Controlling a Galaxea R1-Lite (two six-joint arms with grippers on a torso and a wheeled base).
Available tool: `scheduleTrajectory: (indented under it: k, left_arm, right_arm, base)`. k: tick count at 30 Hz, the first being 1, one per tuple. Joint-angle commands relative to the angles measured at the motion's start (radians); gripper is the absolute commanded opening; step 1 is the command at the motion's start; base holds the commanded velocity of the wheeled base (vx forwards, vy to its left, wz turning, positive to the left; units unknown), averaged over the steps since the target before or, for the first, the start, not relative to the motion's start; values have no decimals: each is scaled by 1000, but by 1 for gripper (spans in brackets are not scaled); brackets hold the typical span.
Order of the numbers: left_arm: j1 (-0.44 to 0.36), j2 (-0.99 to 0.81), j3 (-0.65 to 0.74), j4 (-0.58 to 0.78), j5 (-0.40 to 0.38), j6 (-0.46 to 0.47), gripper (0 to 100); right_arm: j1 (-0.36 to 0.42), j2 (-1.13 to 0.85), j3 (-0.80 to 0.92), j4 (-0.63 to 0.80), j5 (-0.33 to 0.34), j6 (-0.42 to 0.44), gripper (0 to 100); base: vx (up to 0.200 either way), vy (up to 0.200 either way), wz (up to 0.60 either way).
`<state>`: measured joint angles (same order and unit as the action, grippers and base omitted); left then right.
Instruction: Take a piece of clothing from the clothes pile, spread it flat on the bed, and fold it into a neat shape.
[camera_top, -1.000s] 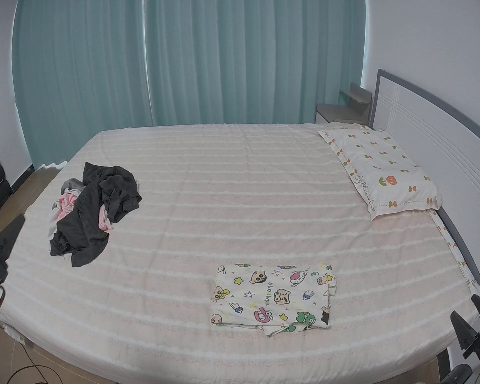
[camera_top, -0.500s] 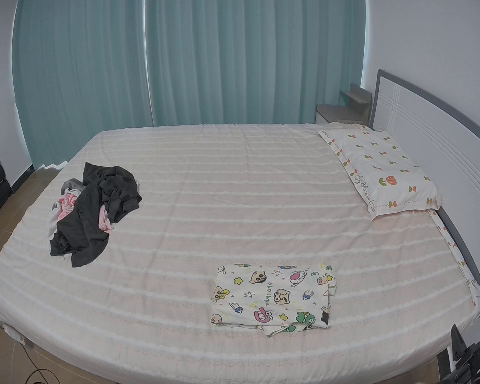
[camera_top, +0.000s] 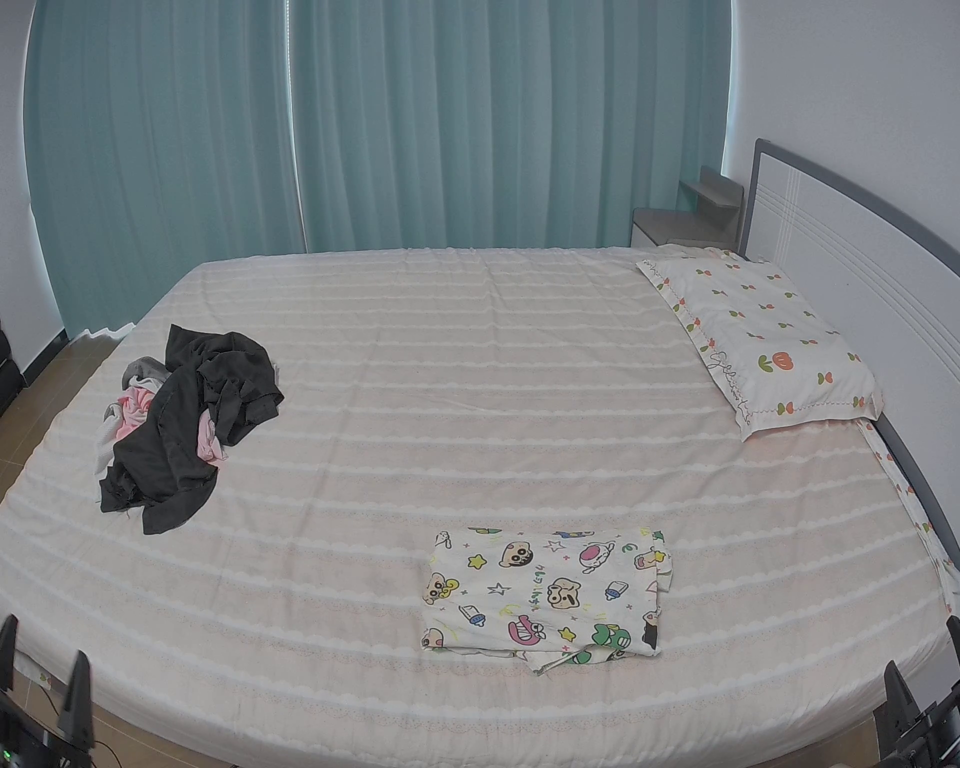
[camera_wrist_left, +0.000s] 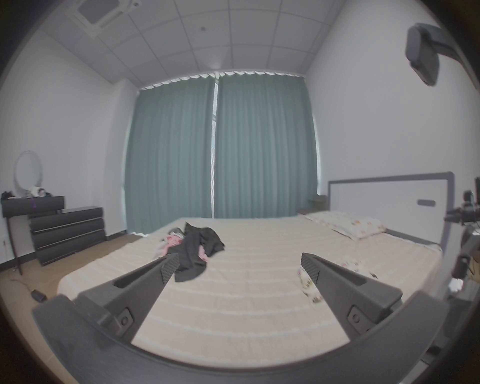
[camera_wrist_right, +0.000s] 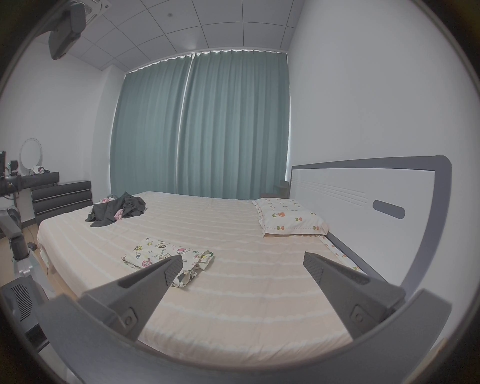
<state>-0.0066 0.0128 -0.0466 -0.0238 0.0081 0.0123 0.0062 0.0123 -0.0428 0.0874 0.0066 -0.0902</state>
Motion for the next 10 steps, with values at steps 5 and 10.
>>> scheduleTrajectory:
  k: [5, 10]
  left_arm:
    - [4, -13, 47, 33, -65, 8, 100]
    - [2, -13, 47, 33, -63, 8, 100]
  right_arm:
    - [0, -12, 9, -8, -7, 1, 100]
    - [-3, -12, 9, -8, -11, 1, 100]
  base:
    - [0, 0, 0]
    - [0, 0, 0]
